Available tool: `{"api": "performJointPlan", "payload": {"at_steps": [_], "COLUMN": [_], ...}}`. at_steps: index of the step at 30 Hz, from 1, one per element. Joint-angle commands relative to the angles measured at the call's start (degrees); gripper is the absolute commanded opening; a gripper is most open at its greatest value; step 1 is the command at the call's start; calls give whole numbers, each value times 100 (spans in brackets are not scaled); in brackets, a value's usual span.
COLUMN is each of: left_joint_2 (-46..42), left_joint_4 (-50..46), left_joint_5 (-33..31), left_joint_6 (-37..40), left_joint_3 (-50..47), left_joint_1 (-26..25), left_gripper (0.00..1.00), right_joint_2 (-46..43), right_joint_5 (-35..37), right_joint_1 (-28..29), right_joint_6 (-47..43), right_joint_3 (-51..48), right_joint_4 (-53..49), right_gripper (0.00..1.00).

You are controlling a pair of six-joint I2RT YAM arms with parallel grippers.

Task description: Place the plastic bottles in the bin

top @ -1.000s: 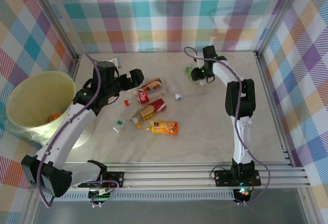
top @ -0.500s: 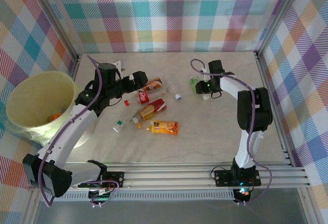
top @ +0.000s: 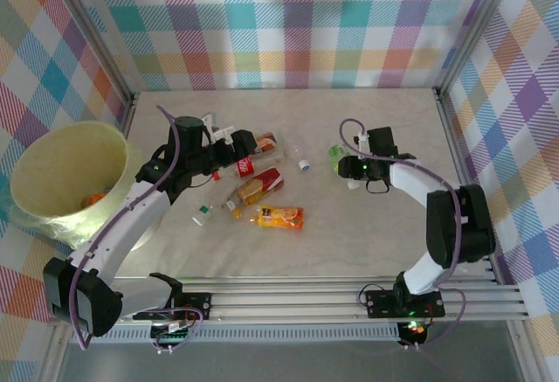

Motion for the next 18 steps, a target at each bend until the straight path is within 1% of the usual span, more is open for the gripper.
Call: {"api": "performJointPlan", "payload": {"at_steps": [1,4,8,13,18], "left_joint_2": [127,350,755,1254,1669], "left_joint_4": [574,832,1129,1487,1893], "left_joint_5": [163,174,188,253,488], "left_joint_6": [-256,-413,-634,-947,-1320], "left_joint_3": [-170,-253,-266,-181,-25], "left_joint_1": [-262,-489,-793,-1059,-1249], "left_gripper": [100,100,100,100,100], "right_joint_2": [-458,-745,-1026,-1236,-1433], "right_joint_5": [-628,-808,-1097,-1530,-1819], "right_joint_1": [67,130,218,364,589], "right_joint_6": [552,750,1110,1384,1490], "right_joint_3": [-520,-982,-1341,-1504,-1573], "right_joint_4": [796,1311,1864,2334,2673], "right_gripper": [37,37,37,37,37]}}
